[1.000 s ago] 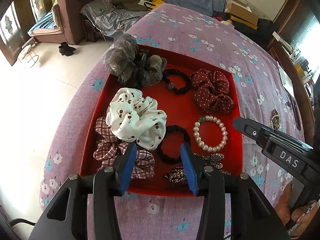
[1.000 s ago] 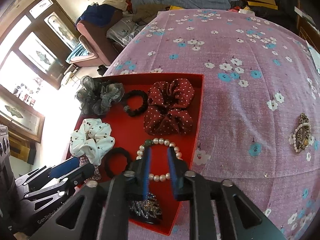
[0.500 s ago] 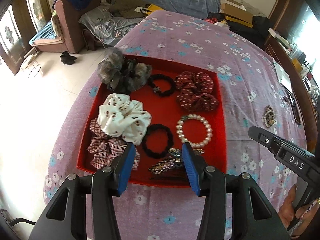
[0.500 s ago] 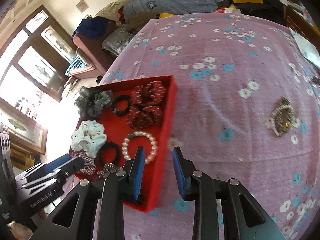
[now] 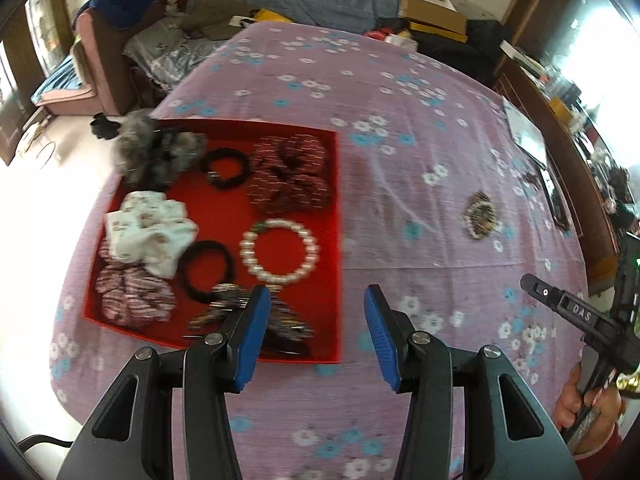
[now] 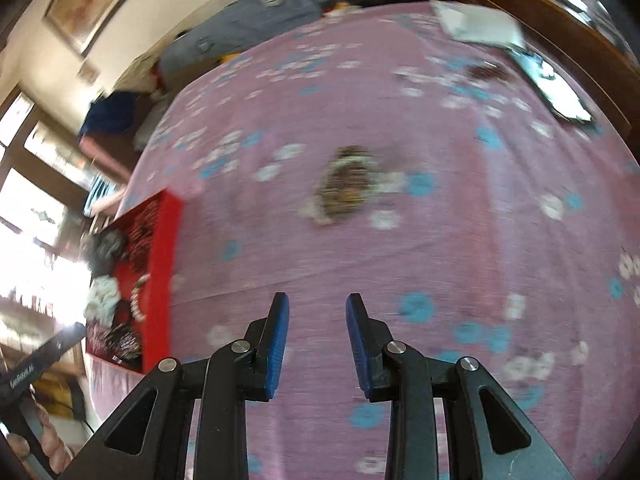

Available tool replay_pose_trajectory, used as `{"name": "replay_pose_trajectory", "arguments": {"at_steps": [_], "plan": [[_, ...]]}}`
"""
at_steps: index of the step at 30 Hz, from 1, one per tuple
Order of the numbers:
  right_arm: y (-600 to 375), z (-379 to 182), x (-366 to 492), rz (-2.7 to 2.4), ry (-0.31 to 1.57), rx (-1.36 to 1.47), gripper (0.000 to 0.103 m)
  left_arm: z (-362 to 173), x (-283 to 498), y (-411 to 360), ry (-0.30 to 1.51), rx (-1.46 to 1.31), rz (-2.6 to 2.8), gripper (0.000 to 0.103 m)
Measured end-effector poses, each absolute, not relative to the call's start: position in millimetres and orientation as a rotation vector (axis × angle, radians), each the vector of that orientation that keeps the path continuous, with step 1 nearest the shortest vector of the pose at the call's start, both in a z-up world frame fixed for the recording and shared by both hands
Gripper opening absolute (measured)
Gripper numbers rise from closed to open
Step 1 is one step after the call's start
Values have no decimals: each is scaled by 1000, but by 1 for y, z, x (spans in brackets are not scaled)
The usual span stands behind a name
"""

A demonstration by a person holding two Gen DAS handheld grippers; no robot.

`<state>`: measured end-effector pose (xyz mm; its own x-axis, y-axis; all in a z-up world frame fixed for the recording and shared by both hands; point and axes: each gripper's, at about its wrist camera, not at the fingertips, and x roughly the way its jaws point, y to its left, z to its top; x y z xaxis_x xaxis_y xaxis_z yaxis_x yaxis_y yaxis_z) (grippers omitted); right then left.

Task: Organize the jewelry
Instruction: 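Move both open tools to the leopard scrunchie and pearl bracelet on the cover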

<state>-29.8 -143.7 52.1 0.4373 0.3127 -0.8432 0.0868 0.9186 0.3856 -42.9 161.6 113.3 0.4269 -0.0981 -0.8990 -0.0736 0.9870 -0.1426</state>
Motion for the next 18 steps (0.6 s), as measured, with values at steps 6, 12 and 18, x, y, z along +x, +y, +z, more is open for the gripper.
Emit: {"name": "replay_pose_trajectory", "arguments": {"at_steps": [6, 12, 18], "plan": [[-176, 48, -26, 127, 1100, 421, 32, 109, -34, 115, 1145, -137, -84, 47], [-179, 48, 0, 172, 1056, 369, 32, 103, -29, 76, 1163, -119, -125, 47], [-161, 39, 44, 243, 1028, 246, 31, 96, -28, 62, 1179, -97, -108, 47]]}}
